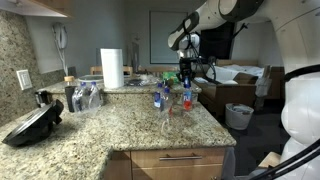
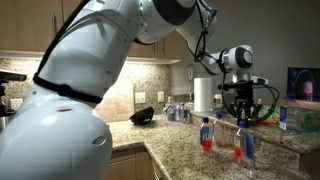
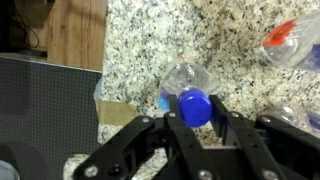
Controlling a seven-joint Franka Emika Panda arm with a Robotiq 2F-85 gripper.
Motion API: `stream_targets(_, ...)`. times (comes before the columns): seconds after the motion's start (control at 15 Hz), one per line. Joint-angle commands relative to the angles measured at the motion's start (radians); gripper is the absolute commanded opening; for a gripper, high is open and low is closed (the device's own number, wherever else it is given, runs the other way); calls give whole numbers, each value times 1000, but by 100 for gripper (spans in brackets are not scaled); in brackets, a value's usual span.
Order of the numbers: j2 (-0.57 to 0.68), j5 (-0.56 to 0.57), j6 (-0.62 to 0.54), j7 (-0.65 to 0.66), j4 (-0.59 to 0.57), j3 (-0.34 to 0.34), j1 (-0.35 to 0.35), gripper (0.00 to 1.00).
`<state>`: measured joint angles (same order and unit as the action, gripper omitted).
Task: Throw the four bottles on the right into the bin on the floor
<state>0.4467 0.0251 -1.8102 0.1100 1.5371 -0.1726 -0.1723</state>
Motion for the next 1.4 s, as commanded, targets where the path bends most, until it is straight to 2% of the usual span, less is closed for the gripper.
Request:
stream_targets(0.0, -75, -49, 55, -13, 45, -26, -67, 14)
stream_targets(0.27, -127, -156, 69, -11, 107, -87, -176, 14)
stream_targets(0.47, -121, -247, 48, 4, 148, -134, -253, 14)
stream_targets(0.93, -34, -425, 29, 174, 154, -186, -325, 14)
stream_targets(1.0, -43, -379, 40, 117, 145, -186, -317, 33)
stream_targets(1.27, -37, -398, 40, 149, 144, -190, -323, 33)
stream_targets(1.33, -37, -398, 40, 150, 144, -190, -323, 14)
